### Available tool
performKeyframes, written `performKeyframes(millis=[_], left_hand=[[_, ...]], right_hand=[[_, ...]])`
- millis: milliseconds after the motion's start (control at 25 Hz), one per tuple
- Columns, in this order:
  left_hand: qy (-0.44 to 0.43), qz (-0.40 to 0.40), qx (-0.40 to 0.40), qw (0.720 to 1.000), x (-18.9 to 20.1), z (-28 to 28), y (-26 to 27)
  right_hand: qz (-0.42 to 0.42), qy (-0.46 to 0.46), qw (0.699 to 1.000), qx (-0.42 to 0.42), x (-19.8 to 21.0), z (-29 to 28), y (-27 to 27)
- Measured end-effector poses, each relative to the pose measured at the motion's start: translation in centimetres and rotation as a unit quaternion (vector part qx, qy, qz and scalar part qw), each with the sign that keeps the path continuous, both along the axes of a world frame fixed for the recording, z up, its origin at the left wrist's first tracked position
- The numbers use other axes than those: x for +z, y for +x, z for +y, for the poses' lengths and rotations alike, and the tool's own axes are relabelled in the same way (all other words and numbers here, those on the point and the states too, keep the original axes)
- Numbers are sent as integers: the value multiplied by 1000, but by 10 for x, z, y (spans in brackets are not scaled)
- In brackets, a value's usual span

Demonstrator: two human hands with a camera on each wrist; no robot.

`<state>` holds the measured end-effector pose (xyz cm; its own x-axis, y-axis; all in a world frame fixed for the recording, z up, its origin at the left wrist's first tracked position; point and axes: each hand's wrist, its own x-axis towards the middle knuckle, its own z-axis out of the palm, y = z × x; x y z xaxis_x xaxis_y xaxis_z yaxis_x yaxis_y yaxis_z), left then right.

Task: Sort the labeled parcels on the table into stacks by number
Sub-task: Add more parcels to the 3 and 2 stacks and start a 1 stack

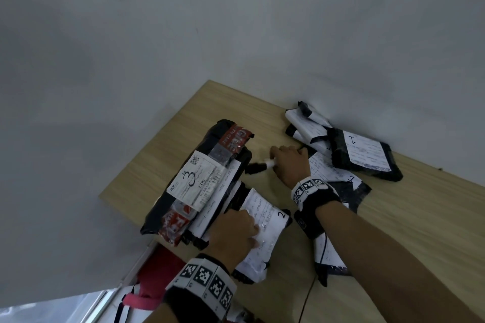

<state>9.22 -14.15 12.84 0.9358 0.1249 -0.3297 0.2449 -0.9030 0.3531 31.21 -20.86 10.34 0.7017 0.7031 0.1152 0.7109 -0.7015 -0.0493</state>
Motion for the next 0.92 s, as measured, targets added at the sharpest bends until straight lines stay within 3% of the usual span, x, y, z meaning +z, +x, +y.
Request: performKeyframes(millis=[120,200,280,400,600,680,720,800,840,920], left_hand=[[-21,-9,53,998,-11,8,4],[-27,6,86,996,-16,16,1],[-15,29,98,995,-14,23,-9],[-54,-44,137,988,-1,27,-19],[-68,-241,252,935,54,25,-12],[-73,-265,275,921,62,33,-10],[-74,-259,275,923,60,38,-10],[-69,-229,252,938,46,43,-13],[-68,-214,238,945,37,43,-17],[-63,-189,214,956,13,39,-27]], right_hand=[[47,207,974,-82,23,-13,6],[153,386,900,-133,37,-15,1],[285,470,820,-162,46,-14,-12],[509,436,724,-164,43,-21,-40],[619,364,683,-131,28,-39,-87],[641,333,684,-99,23,-39,-103],[632,288,715,-77,19,-37,-109],[546,135,826,-23,9,-32,-121],[501,72,862,-11,2,-30,-124],[495,56,867,-17,-14,-31,-125]])
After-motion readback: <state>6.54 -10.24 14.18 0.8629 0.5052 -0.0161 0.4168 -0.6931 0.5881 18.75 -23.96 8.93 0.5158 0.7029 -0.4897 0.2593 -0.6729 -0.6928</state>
